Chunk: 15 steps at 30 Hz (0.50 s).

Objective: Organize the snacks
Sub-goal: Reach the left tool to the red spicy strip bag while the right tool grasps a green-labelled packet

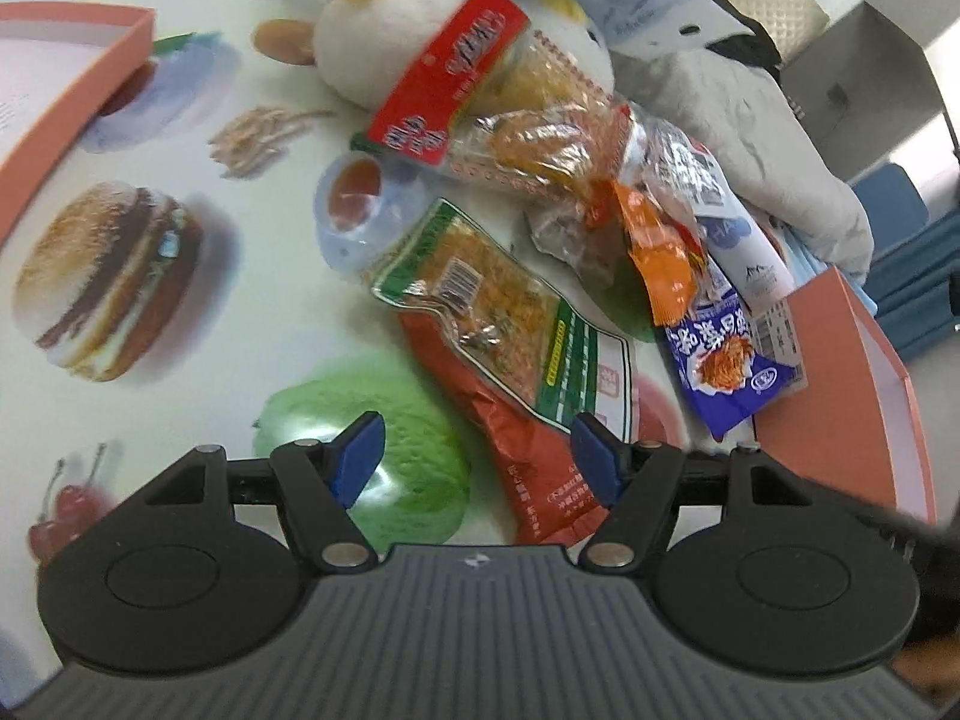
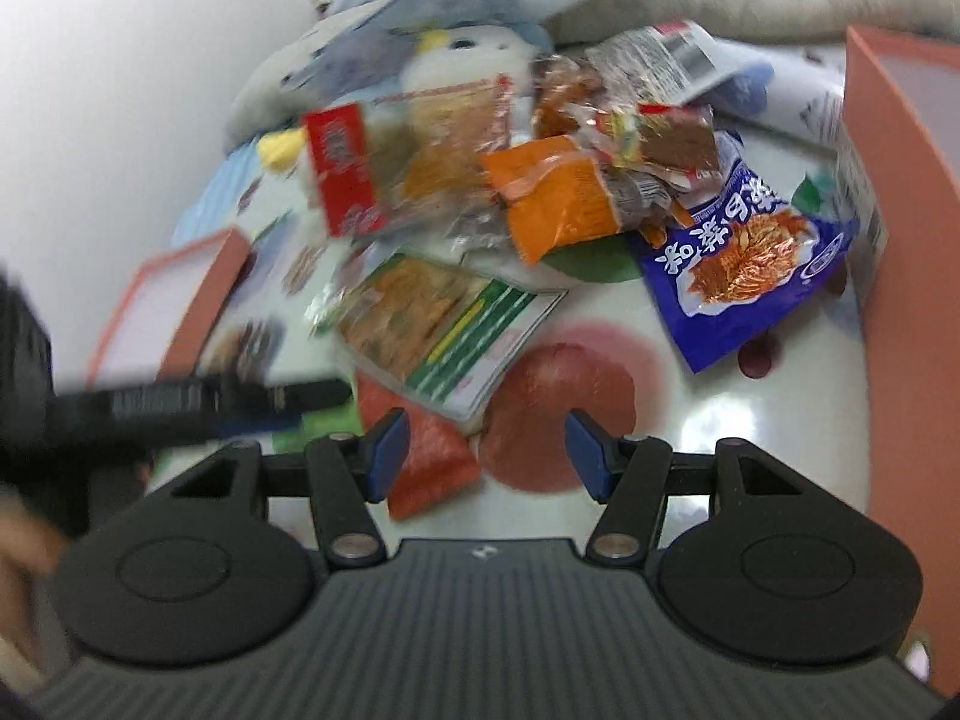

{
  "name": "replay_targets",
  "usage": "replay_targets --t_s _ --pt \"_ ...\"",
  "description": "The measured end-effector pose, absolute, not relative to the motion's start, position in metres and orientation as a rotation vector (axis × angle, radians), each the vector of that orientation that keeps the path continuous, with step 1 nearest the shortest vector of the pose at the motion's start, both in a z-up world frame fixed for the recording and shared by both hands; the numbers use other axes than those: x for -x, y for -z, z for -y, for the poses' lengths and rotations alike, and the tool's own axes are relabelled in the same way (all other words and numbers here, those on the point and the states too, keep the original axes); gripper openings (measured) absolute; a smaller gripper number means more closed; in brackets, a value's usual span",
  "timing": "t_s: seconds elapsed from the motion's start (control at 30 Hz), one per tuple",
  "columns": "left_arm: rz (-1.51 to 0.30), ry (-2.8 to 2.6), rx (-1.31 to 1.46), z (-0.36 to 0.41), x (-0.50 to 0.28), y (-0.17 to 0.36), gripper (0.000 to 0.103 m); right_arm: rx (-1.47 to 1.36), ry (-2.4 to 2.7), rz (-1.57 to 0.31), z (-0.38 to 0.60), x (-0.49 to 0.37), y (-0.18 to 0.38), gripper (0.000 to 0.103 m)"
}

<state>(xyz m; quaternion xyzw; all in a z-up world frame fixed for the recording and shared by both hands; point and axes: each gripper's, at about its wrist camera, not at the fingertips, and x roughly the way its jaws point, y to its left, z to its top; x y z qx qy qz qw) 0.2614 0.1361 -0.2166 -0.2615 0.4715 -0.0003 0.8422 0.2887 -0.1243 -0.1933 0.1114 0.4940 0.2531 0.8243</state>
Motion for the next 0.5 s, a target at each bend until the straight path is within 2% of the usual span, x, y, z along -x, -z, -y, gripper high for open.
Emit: replay_targets --t_s 0.27,0.43,0.5 --pt "-0.982 0.023 0.516 -0.121 -0.268 0.227 0.073 -0.544 -0.533 -1.182 0.126 -0.339 0.228 0.06" --pt "-0.986 0.061 0.465 -0.11 -0.272 0.228 0.073 -0.582 -0.529 -1.237 0.122 -0.348 0.245 0.05" --pt "-0.996 0.084 0.451 -0.107 -0.275 0.227 0.073 -0.612 -0.534 -1.255 0.121 -0.349 0.25 0.042"
